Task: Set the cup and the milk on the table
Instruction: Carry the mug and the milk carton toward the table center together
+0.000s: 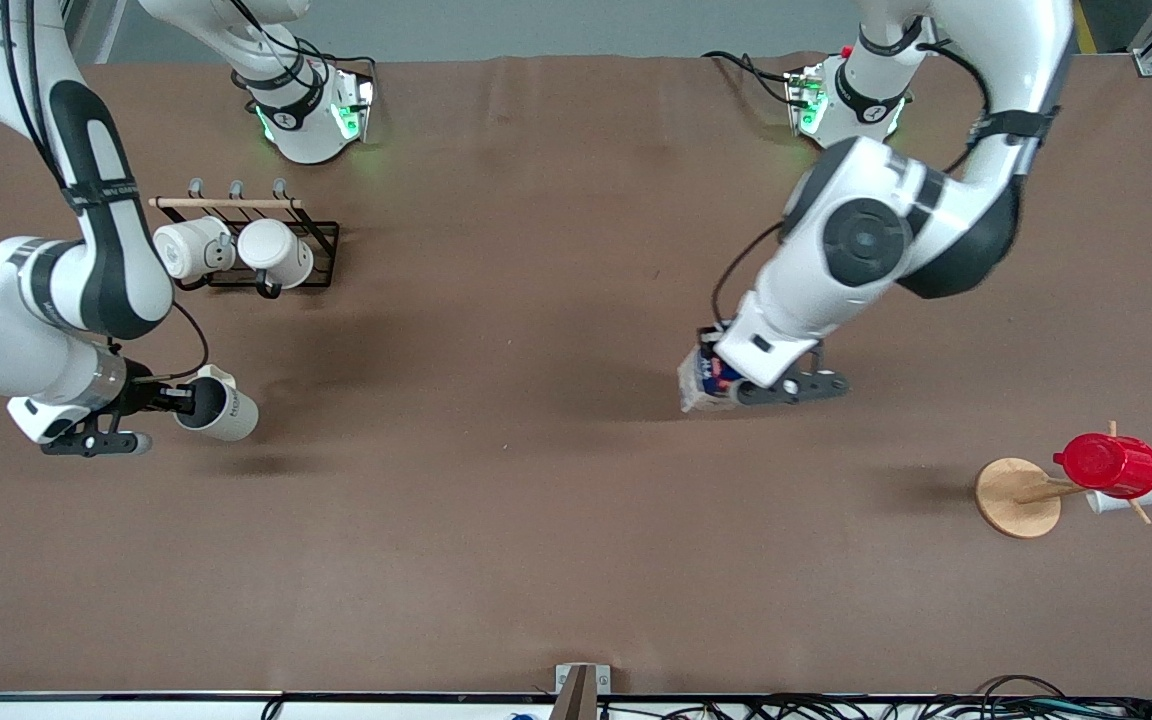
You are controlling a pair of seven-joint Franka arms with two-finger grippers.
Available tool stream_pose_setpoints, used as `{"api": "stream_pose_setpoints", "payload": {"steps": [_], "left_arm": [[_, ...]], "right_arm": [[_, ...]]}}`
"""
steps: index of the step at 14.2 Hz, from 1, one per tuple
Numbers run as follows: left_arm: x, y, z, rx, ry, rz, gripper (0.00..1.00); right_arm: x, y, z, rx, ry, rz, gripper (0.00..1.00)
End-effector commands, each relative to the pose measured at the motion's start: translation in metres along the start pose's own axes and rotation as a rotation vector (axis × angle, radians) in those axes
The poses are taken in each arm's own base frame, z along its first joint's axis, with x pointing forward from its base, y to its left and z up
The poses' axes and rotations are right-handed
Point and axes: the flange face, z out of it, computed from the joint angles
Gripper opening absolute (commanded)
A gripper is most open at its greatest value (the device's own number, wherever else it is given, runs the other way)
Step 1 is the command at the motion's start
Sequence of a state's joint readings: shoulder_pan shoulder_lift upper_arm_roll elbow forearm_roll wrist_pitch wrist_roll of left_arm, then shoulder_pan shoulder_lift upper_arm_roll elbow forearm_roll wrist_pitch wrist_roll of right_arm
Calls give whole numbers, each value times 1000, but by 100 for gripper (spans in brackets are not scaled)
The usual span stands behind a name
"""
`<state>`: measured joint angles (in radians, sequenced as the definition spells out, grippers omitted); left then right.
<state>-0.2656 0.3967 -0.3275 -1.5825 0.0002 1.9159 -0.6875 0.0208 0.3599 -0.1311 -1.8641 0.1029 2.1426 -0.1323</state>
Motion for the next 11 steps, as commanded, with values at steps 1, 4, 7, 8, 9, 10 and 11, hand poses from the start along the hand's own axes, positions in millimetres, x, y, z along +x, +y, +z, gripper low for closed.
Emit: {"api": "stream_pose_setpoints", "payload": {"steps": [1,4,7,8,9,10,11], "left_arm": [[-5,48,13,-23,-22,-52,31],[-31,105,34,-37,-39,-91,31],[-51,144,65,-33,-59,-120,31],[-56,151,73,-36,-58,-118,31],[-59,157,81,-40,-56,-121,31],[-58,158,86,-48,-54,-126,32],[-59,162,90,-59,-48,-125,33]], "right_arm": [[-3,-74,-33,40,12,119,0],[-14,-171,-32,80,3,258,0],[-33,-267,-33,142,36,361,0],[-38,-287,-29,158,40,377,0],[-41,-302,-19,169,38,395,0],[-45,-315,-11,179,37,401,0],[-49,-326,-2,184,32,413,0]]}}
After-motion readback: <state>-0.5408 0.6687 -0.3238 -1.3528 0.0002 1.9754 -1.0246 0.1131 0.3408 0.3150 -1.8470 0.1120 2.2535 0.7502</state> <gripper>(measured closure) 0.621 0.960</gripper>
